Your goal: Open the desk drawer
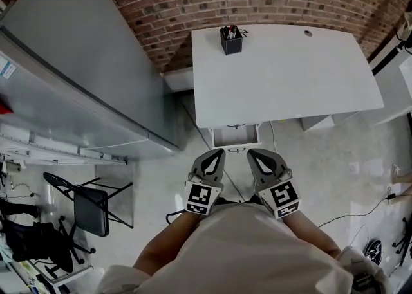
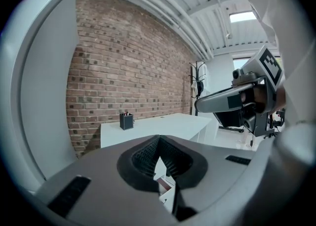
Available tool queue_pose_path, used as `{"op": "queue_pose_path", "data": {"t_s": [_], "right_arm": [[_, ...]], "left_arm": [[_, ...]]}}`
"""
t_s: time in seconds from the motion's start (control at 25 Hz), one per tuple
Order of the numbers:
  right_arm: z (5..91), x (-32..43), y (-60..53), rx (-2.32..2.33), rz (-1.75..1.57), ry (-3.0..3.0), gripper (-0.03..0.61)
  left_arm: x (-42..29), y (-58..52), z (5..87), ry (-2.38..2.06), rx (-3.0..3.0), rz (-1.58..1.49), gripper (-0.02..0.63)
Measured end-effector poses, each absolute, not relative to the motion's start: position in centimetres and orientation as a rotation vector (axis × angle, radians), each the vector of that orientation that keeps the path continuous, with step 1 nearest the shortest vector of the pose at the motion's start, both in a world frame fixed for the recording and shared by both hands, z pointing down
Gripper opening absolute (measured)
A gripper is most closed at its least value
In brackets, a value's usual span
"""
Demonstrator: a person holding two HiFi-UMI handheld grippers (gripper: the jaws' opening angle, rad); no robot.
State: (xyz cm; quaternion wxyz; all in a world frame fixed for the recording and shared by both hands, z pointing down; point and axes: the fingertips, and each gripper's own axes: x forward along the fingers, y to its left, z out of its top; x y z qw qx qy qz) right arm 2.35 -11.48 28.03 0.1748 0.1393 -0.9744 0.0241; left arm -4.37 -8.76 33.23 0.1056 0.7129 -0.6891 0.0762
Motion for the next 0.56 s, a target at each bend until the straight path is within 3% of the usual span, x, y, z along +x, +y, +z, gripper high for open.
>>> {"op": "queue_pose_path", "data": {"t_s": [0.56], "right_arm": [[27.95,3.1,-11.77,0.399,0.042,-2.759,0.015]], "left_arm": [[-3.68,-9.46,33.14,-2.031,2.11,0.215,0.003]]}}
